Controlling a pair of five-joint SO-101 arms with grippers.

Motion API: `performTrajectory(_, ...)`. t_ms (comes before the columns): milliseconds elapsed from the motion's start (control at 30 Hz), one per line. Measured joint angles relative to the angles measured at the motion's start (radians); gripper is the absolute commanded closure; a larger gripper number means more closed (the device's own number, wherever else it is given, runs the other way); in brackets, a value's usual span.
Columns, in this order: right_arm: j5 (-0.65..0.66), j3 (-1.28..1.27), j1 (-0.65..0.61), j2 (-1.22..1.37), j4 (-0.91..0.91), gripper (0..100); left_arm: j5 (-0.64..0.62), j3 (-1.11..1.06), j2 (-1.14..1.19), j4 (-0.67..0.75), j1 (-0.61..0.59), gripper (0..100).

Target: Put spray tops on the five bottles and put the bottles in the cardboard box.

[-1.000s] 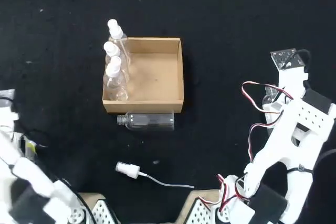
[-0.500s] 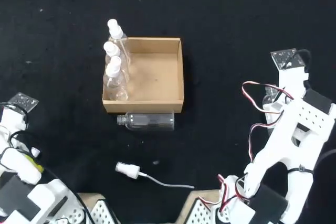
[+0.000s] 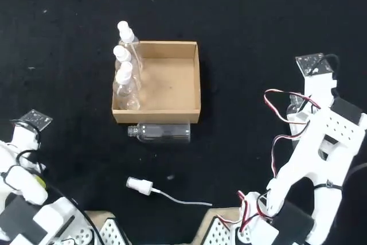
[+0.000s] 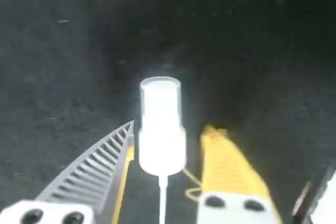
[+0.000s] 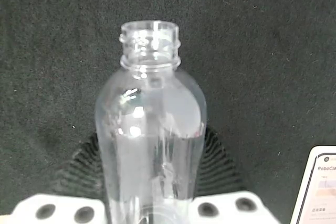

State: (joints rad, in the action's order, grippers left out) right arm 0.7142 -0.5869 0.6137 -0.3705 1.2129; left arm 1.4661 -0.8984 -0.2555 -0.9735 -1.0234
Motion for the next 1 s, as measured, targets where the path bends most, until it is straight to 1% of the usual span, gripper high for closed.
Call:
performTrajectory(67, 0.000, 0.014, 0.000, 0.000, 0.029, 98.7, 0.002, 0.000, 0.000, 0.000, 0.000, 97)
performTrajectory(167, -0.005, 0.104, -0.018, 0.000, 0.124, 98.8, 0.002, 0.000, -0.012, -0.008, 0.000, 97)
performTrajectory(300, -0.066, 0.259, -0.072, 0.000, 0.278, 98.8, -0.009, 0.066, -0.092, -0.092, -0.003, 97)
performTrajectory(400, -0.127, 0.325, -0.140, -0.006, 0.325, 98.8, -0.078, 0.135, -0.210, -0.178, -0.002, 97)
performTrajectory(467, -0.176, 0.338, -0.183, -0.031, 0.331, 98.8, -0.167, 0.160, -0.298, -0.236, 0.015, 97)
performTrajectory(567, -0.244, 0.338, -0.265, -0.092, 0.333, 98.8, -0.296, 0.169, -0.434, -0.278, 0.054, 97)
performTrajectory(700, -0.318, 0.321, -0.399, -0.242, 0.334, 98.8, -0.457, 0.169, -0.600, -0.295, 0.109, 97)
performTrajectory(833, -0.359, 0.242, -0.537, -0.410, 0.330, 98.8, -0.603, 0.169, -0.697, -0.301, 0.176, 97)
performTrajectory(900, -0.381, 0.198, -0.601, -0.483, 0.298, 98.8, -0.686, 0.181, -0.726, -0.301, 0.193, 97)
performTrajectory(1000, -0.433, 0.094, -0.692, -0.583, 0.196, 98.8, -0.847, 0.245, -0.761, -0.301, 0.226, 97)
